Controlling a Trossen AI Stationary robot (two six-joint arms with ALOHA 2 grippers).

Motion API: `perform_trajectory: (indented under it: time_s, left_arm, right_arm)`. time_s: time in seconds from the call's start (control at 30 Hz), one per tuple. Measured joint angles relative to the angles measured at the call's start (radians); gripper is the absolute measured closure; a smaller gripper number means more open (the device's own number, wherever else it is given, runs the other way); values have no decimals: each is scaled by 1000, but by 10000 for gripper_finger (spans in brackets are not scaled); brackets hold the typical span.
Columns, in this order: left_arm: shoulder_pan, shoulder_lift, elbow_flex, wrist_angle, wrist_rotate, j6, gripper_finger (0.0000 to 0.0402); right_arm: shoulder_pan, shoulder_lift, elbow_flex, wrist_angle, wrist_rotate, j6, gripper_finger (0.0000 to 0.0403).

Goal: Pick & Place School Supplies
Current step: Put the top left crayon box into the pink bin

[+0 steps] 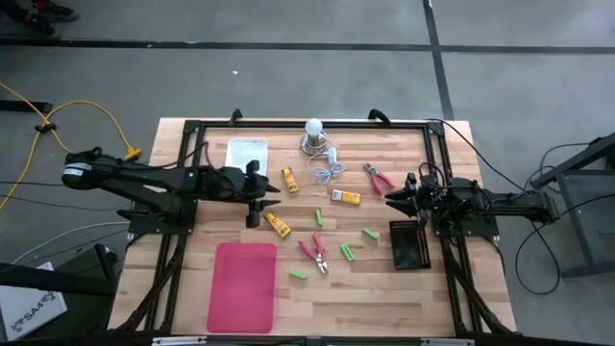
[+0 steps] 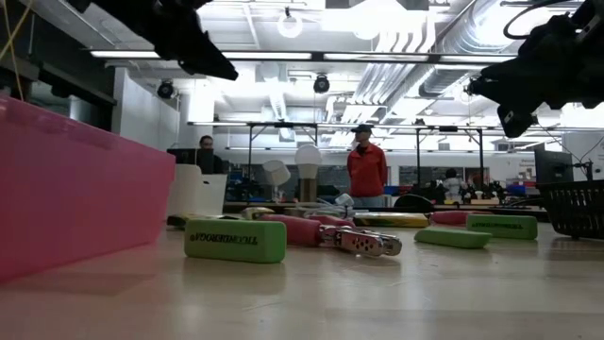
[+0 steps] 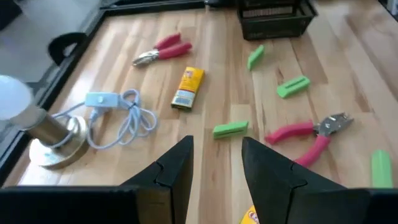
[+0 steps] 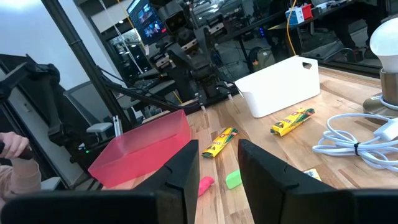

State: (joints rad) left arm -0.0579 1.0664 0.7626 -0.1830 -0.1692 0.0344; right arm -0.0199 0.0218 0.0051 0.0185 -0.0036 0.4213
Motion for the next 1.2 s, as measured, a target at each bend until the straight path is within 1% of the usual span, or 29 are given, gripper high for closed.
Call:
perform_trajectory:
  time_s: [0.17,0.4,0.57,0.67,0.83,1.0,1.2]
  left_arm:
    - [0,75,58,-57,52,18,271]
    - [0,177,148,-201,107,36,271]
    - [0,218,165,-208,177,76,271]
    - [9,228,165,-224,194,82,271]
    - [58,265,167,-272,205,34,271]
    - [125,323,167,-282,297,18,271]
    - [185,384,168,-281,340,40,271]
  right_arm:
    - [0,0,0,0,0,0,302]
    - [0,0,0,0,0,0,302]
    - [0,0,0,0,0,0,302]
    - [0,0,0,0,0,0,302]
    - [0,0,0,0,0,0,302]
    - [0,0,0,0,0,0,302]
    - [0,0,0,0,0,0,302]
